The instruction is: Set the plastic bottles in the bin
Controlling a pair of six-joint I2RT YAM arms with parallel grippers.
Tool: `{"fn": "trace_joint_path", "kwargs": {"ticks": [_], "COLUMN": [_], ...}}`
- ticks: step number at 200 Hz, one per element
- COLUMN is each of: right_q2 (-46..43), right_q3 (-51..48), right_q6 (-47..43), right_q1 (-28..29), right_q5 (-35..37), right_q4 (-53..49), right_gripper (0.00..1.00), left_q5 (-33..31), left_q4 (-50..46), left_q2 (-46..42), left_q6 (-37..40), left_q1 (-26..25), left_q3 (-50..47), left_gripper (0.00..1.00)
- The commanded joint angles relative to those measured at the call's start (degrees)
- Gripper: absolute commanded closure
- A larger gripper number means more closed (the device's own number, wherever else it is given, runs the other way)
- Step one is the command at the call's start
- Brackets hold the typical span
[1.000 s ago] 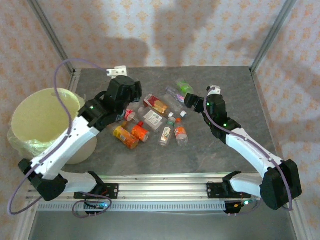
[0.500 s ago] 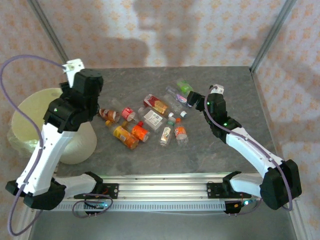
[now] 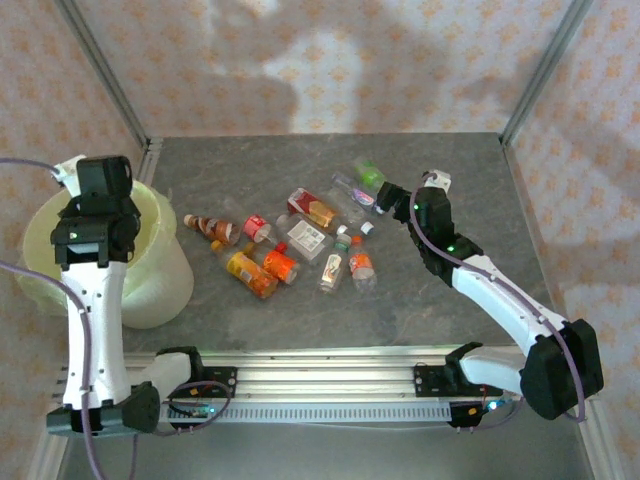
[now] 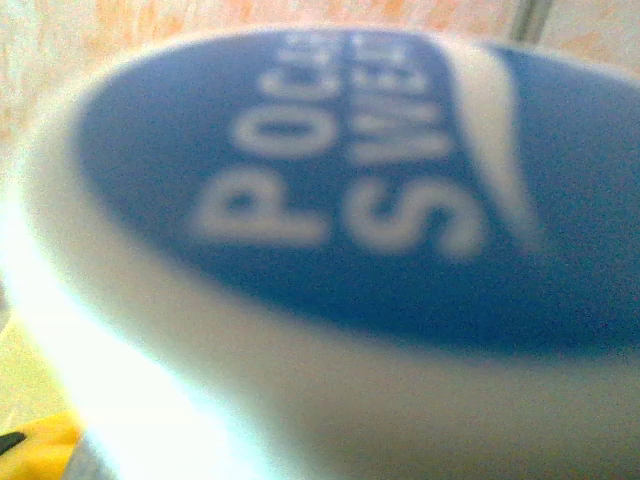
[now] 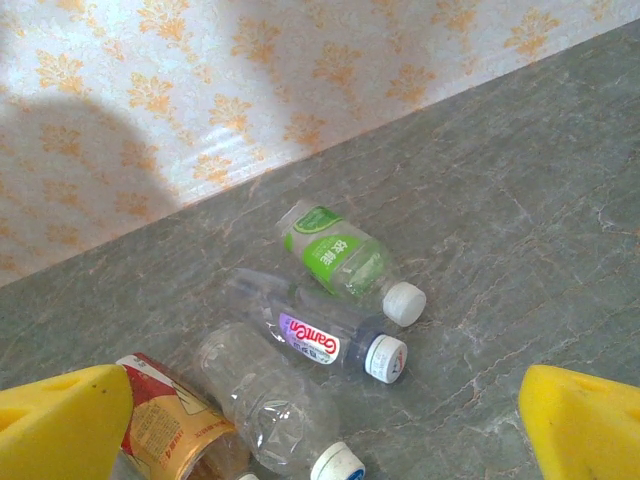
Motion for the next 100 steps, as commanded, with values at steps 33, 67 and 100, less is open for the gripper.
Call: {"fn": "trace_joint_path", "kwargs": {"ticks": [33,67,100], "right_q2": [-0.42,-0.45,-1.23], "right_q3": [0.42,0.57,-0.9], "right_q6": [-0.83,-1.35,1.16], "right_q1": [0.18,0.2,0.16], "right_q5": [1.71,2.15,6.18], "right_q4": [0.72,-0.01,0.62], "right_gripper": [0.01,0.01,0.01], "left_q5": [14.45,15.65,17.92], "left_q4": [-0.62,-1.74,-1.12], "left_q2": [0.81,4.08,6.06], "left_q6": [0.3,1.66,-0.14], "left_q1": [12.86,15.54,16.14], "left_q3": [-7.35,-8.97,-11.48], "left_gripper": [0.42,0.4,0.37]}}
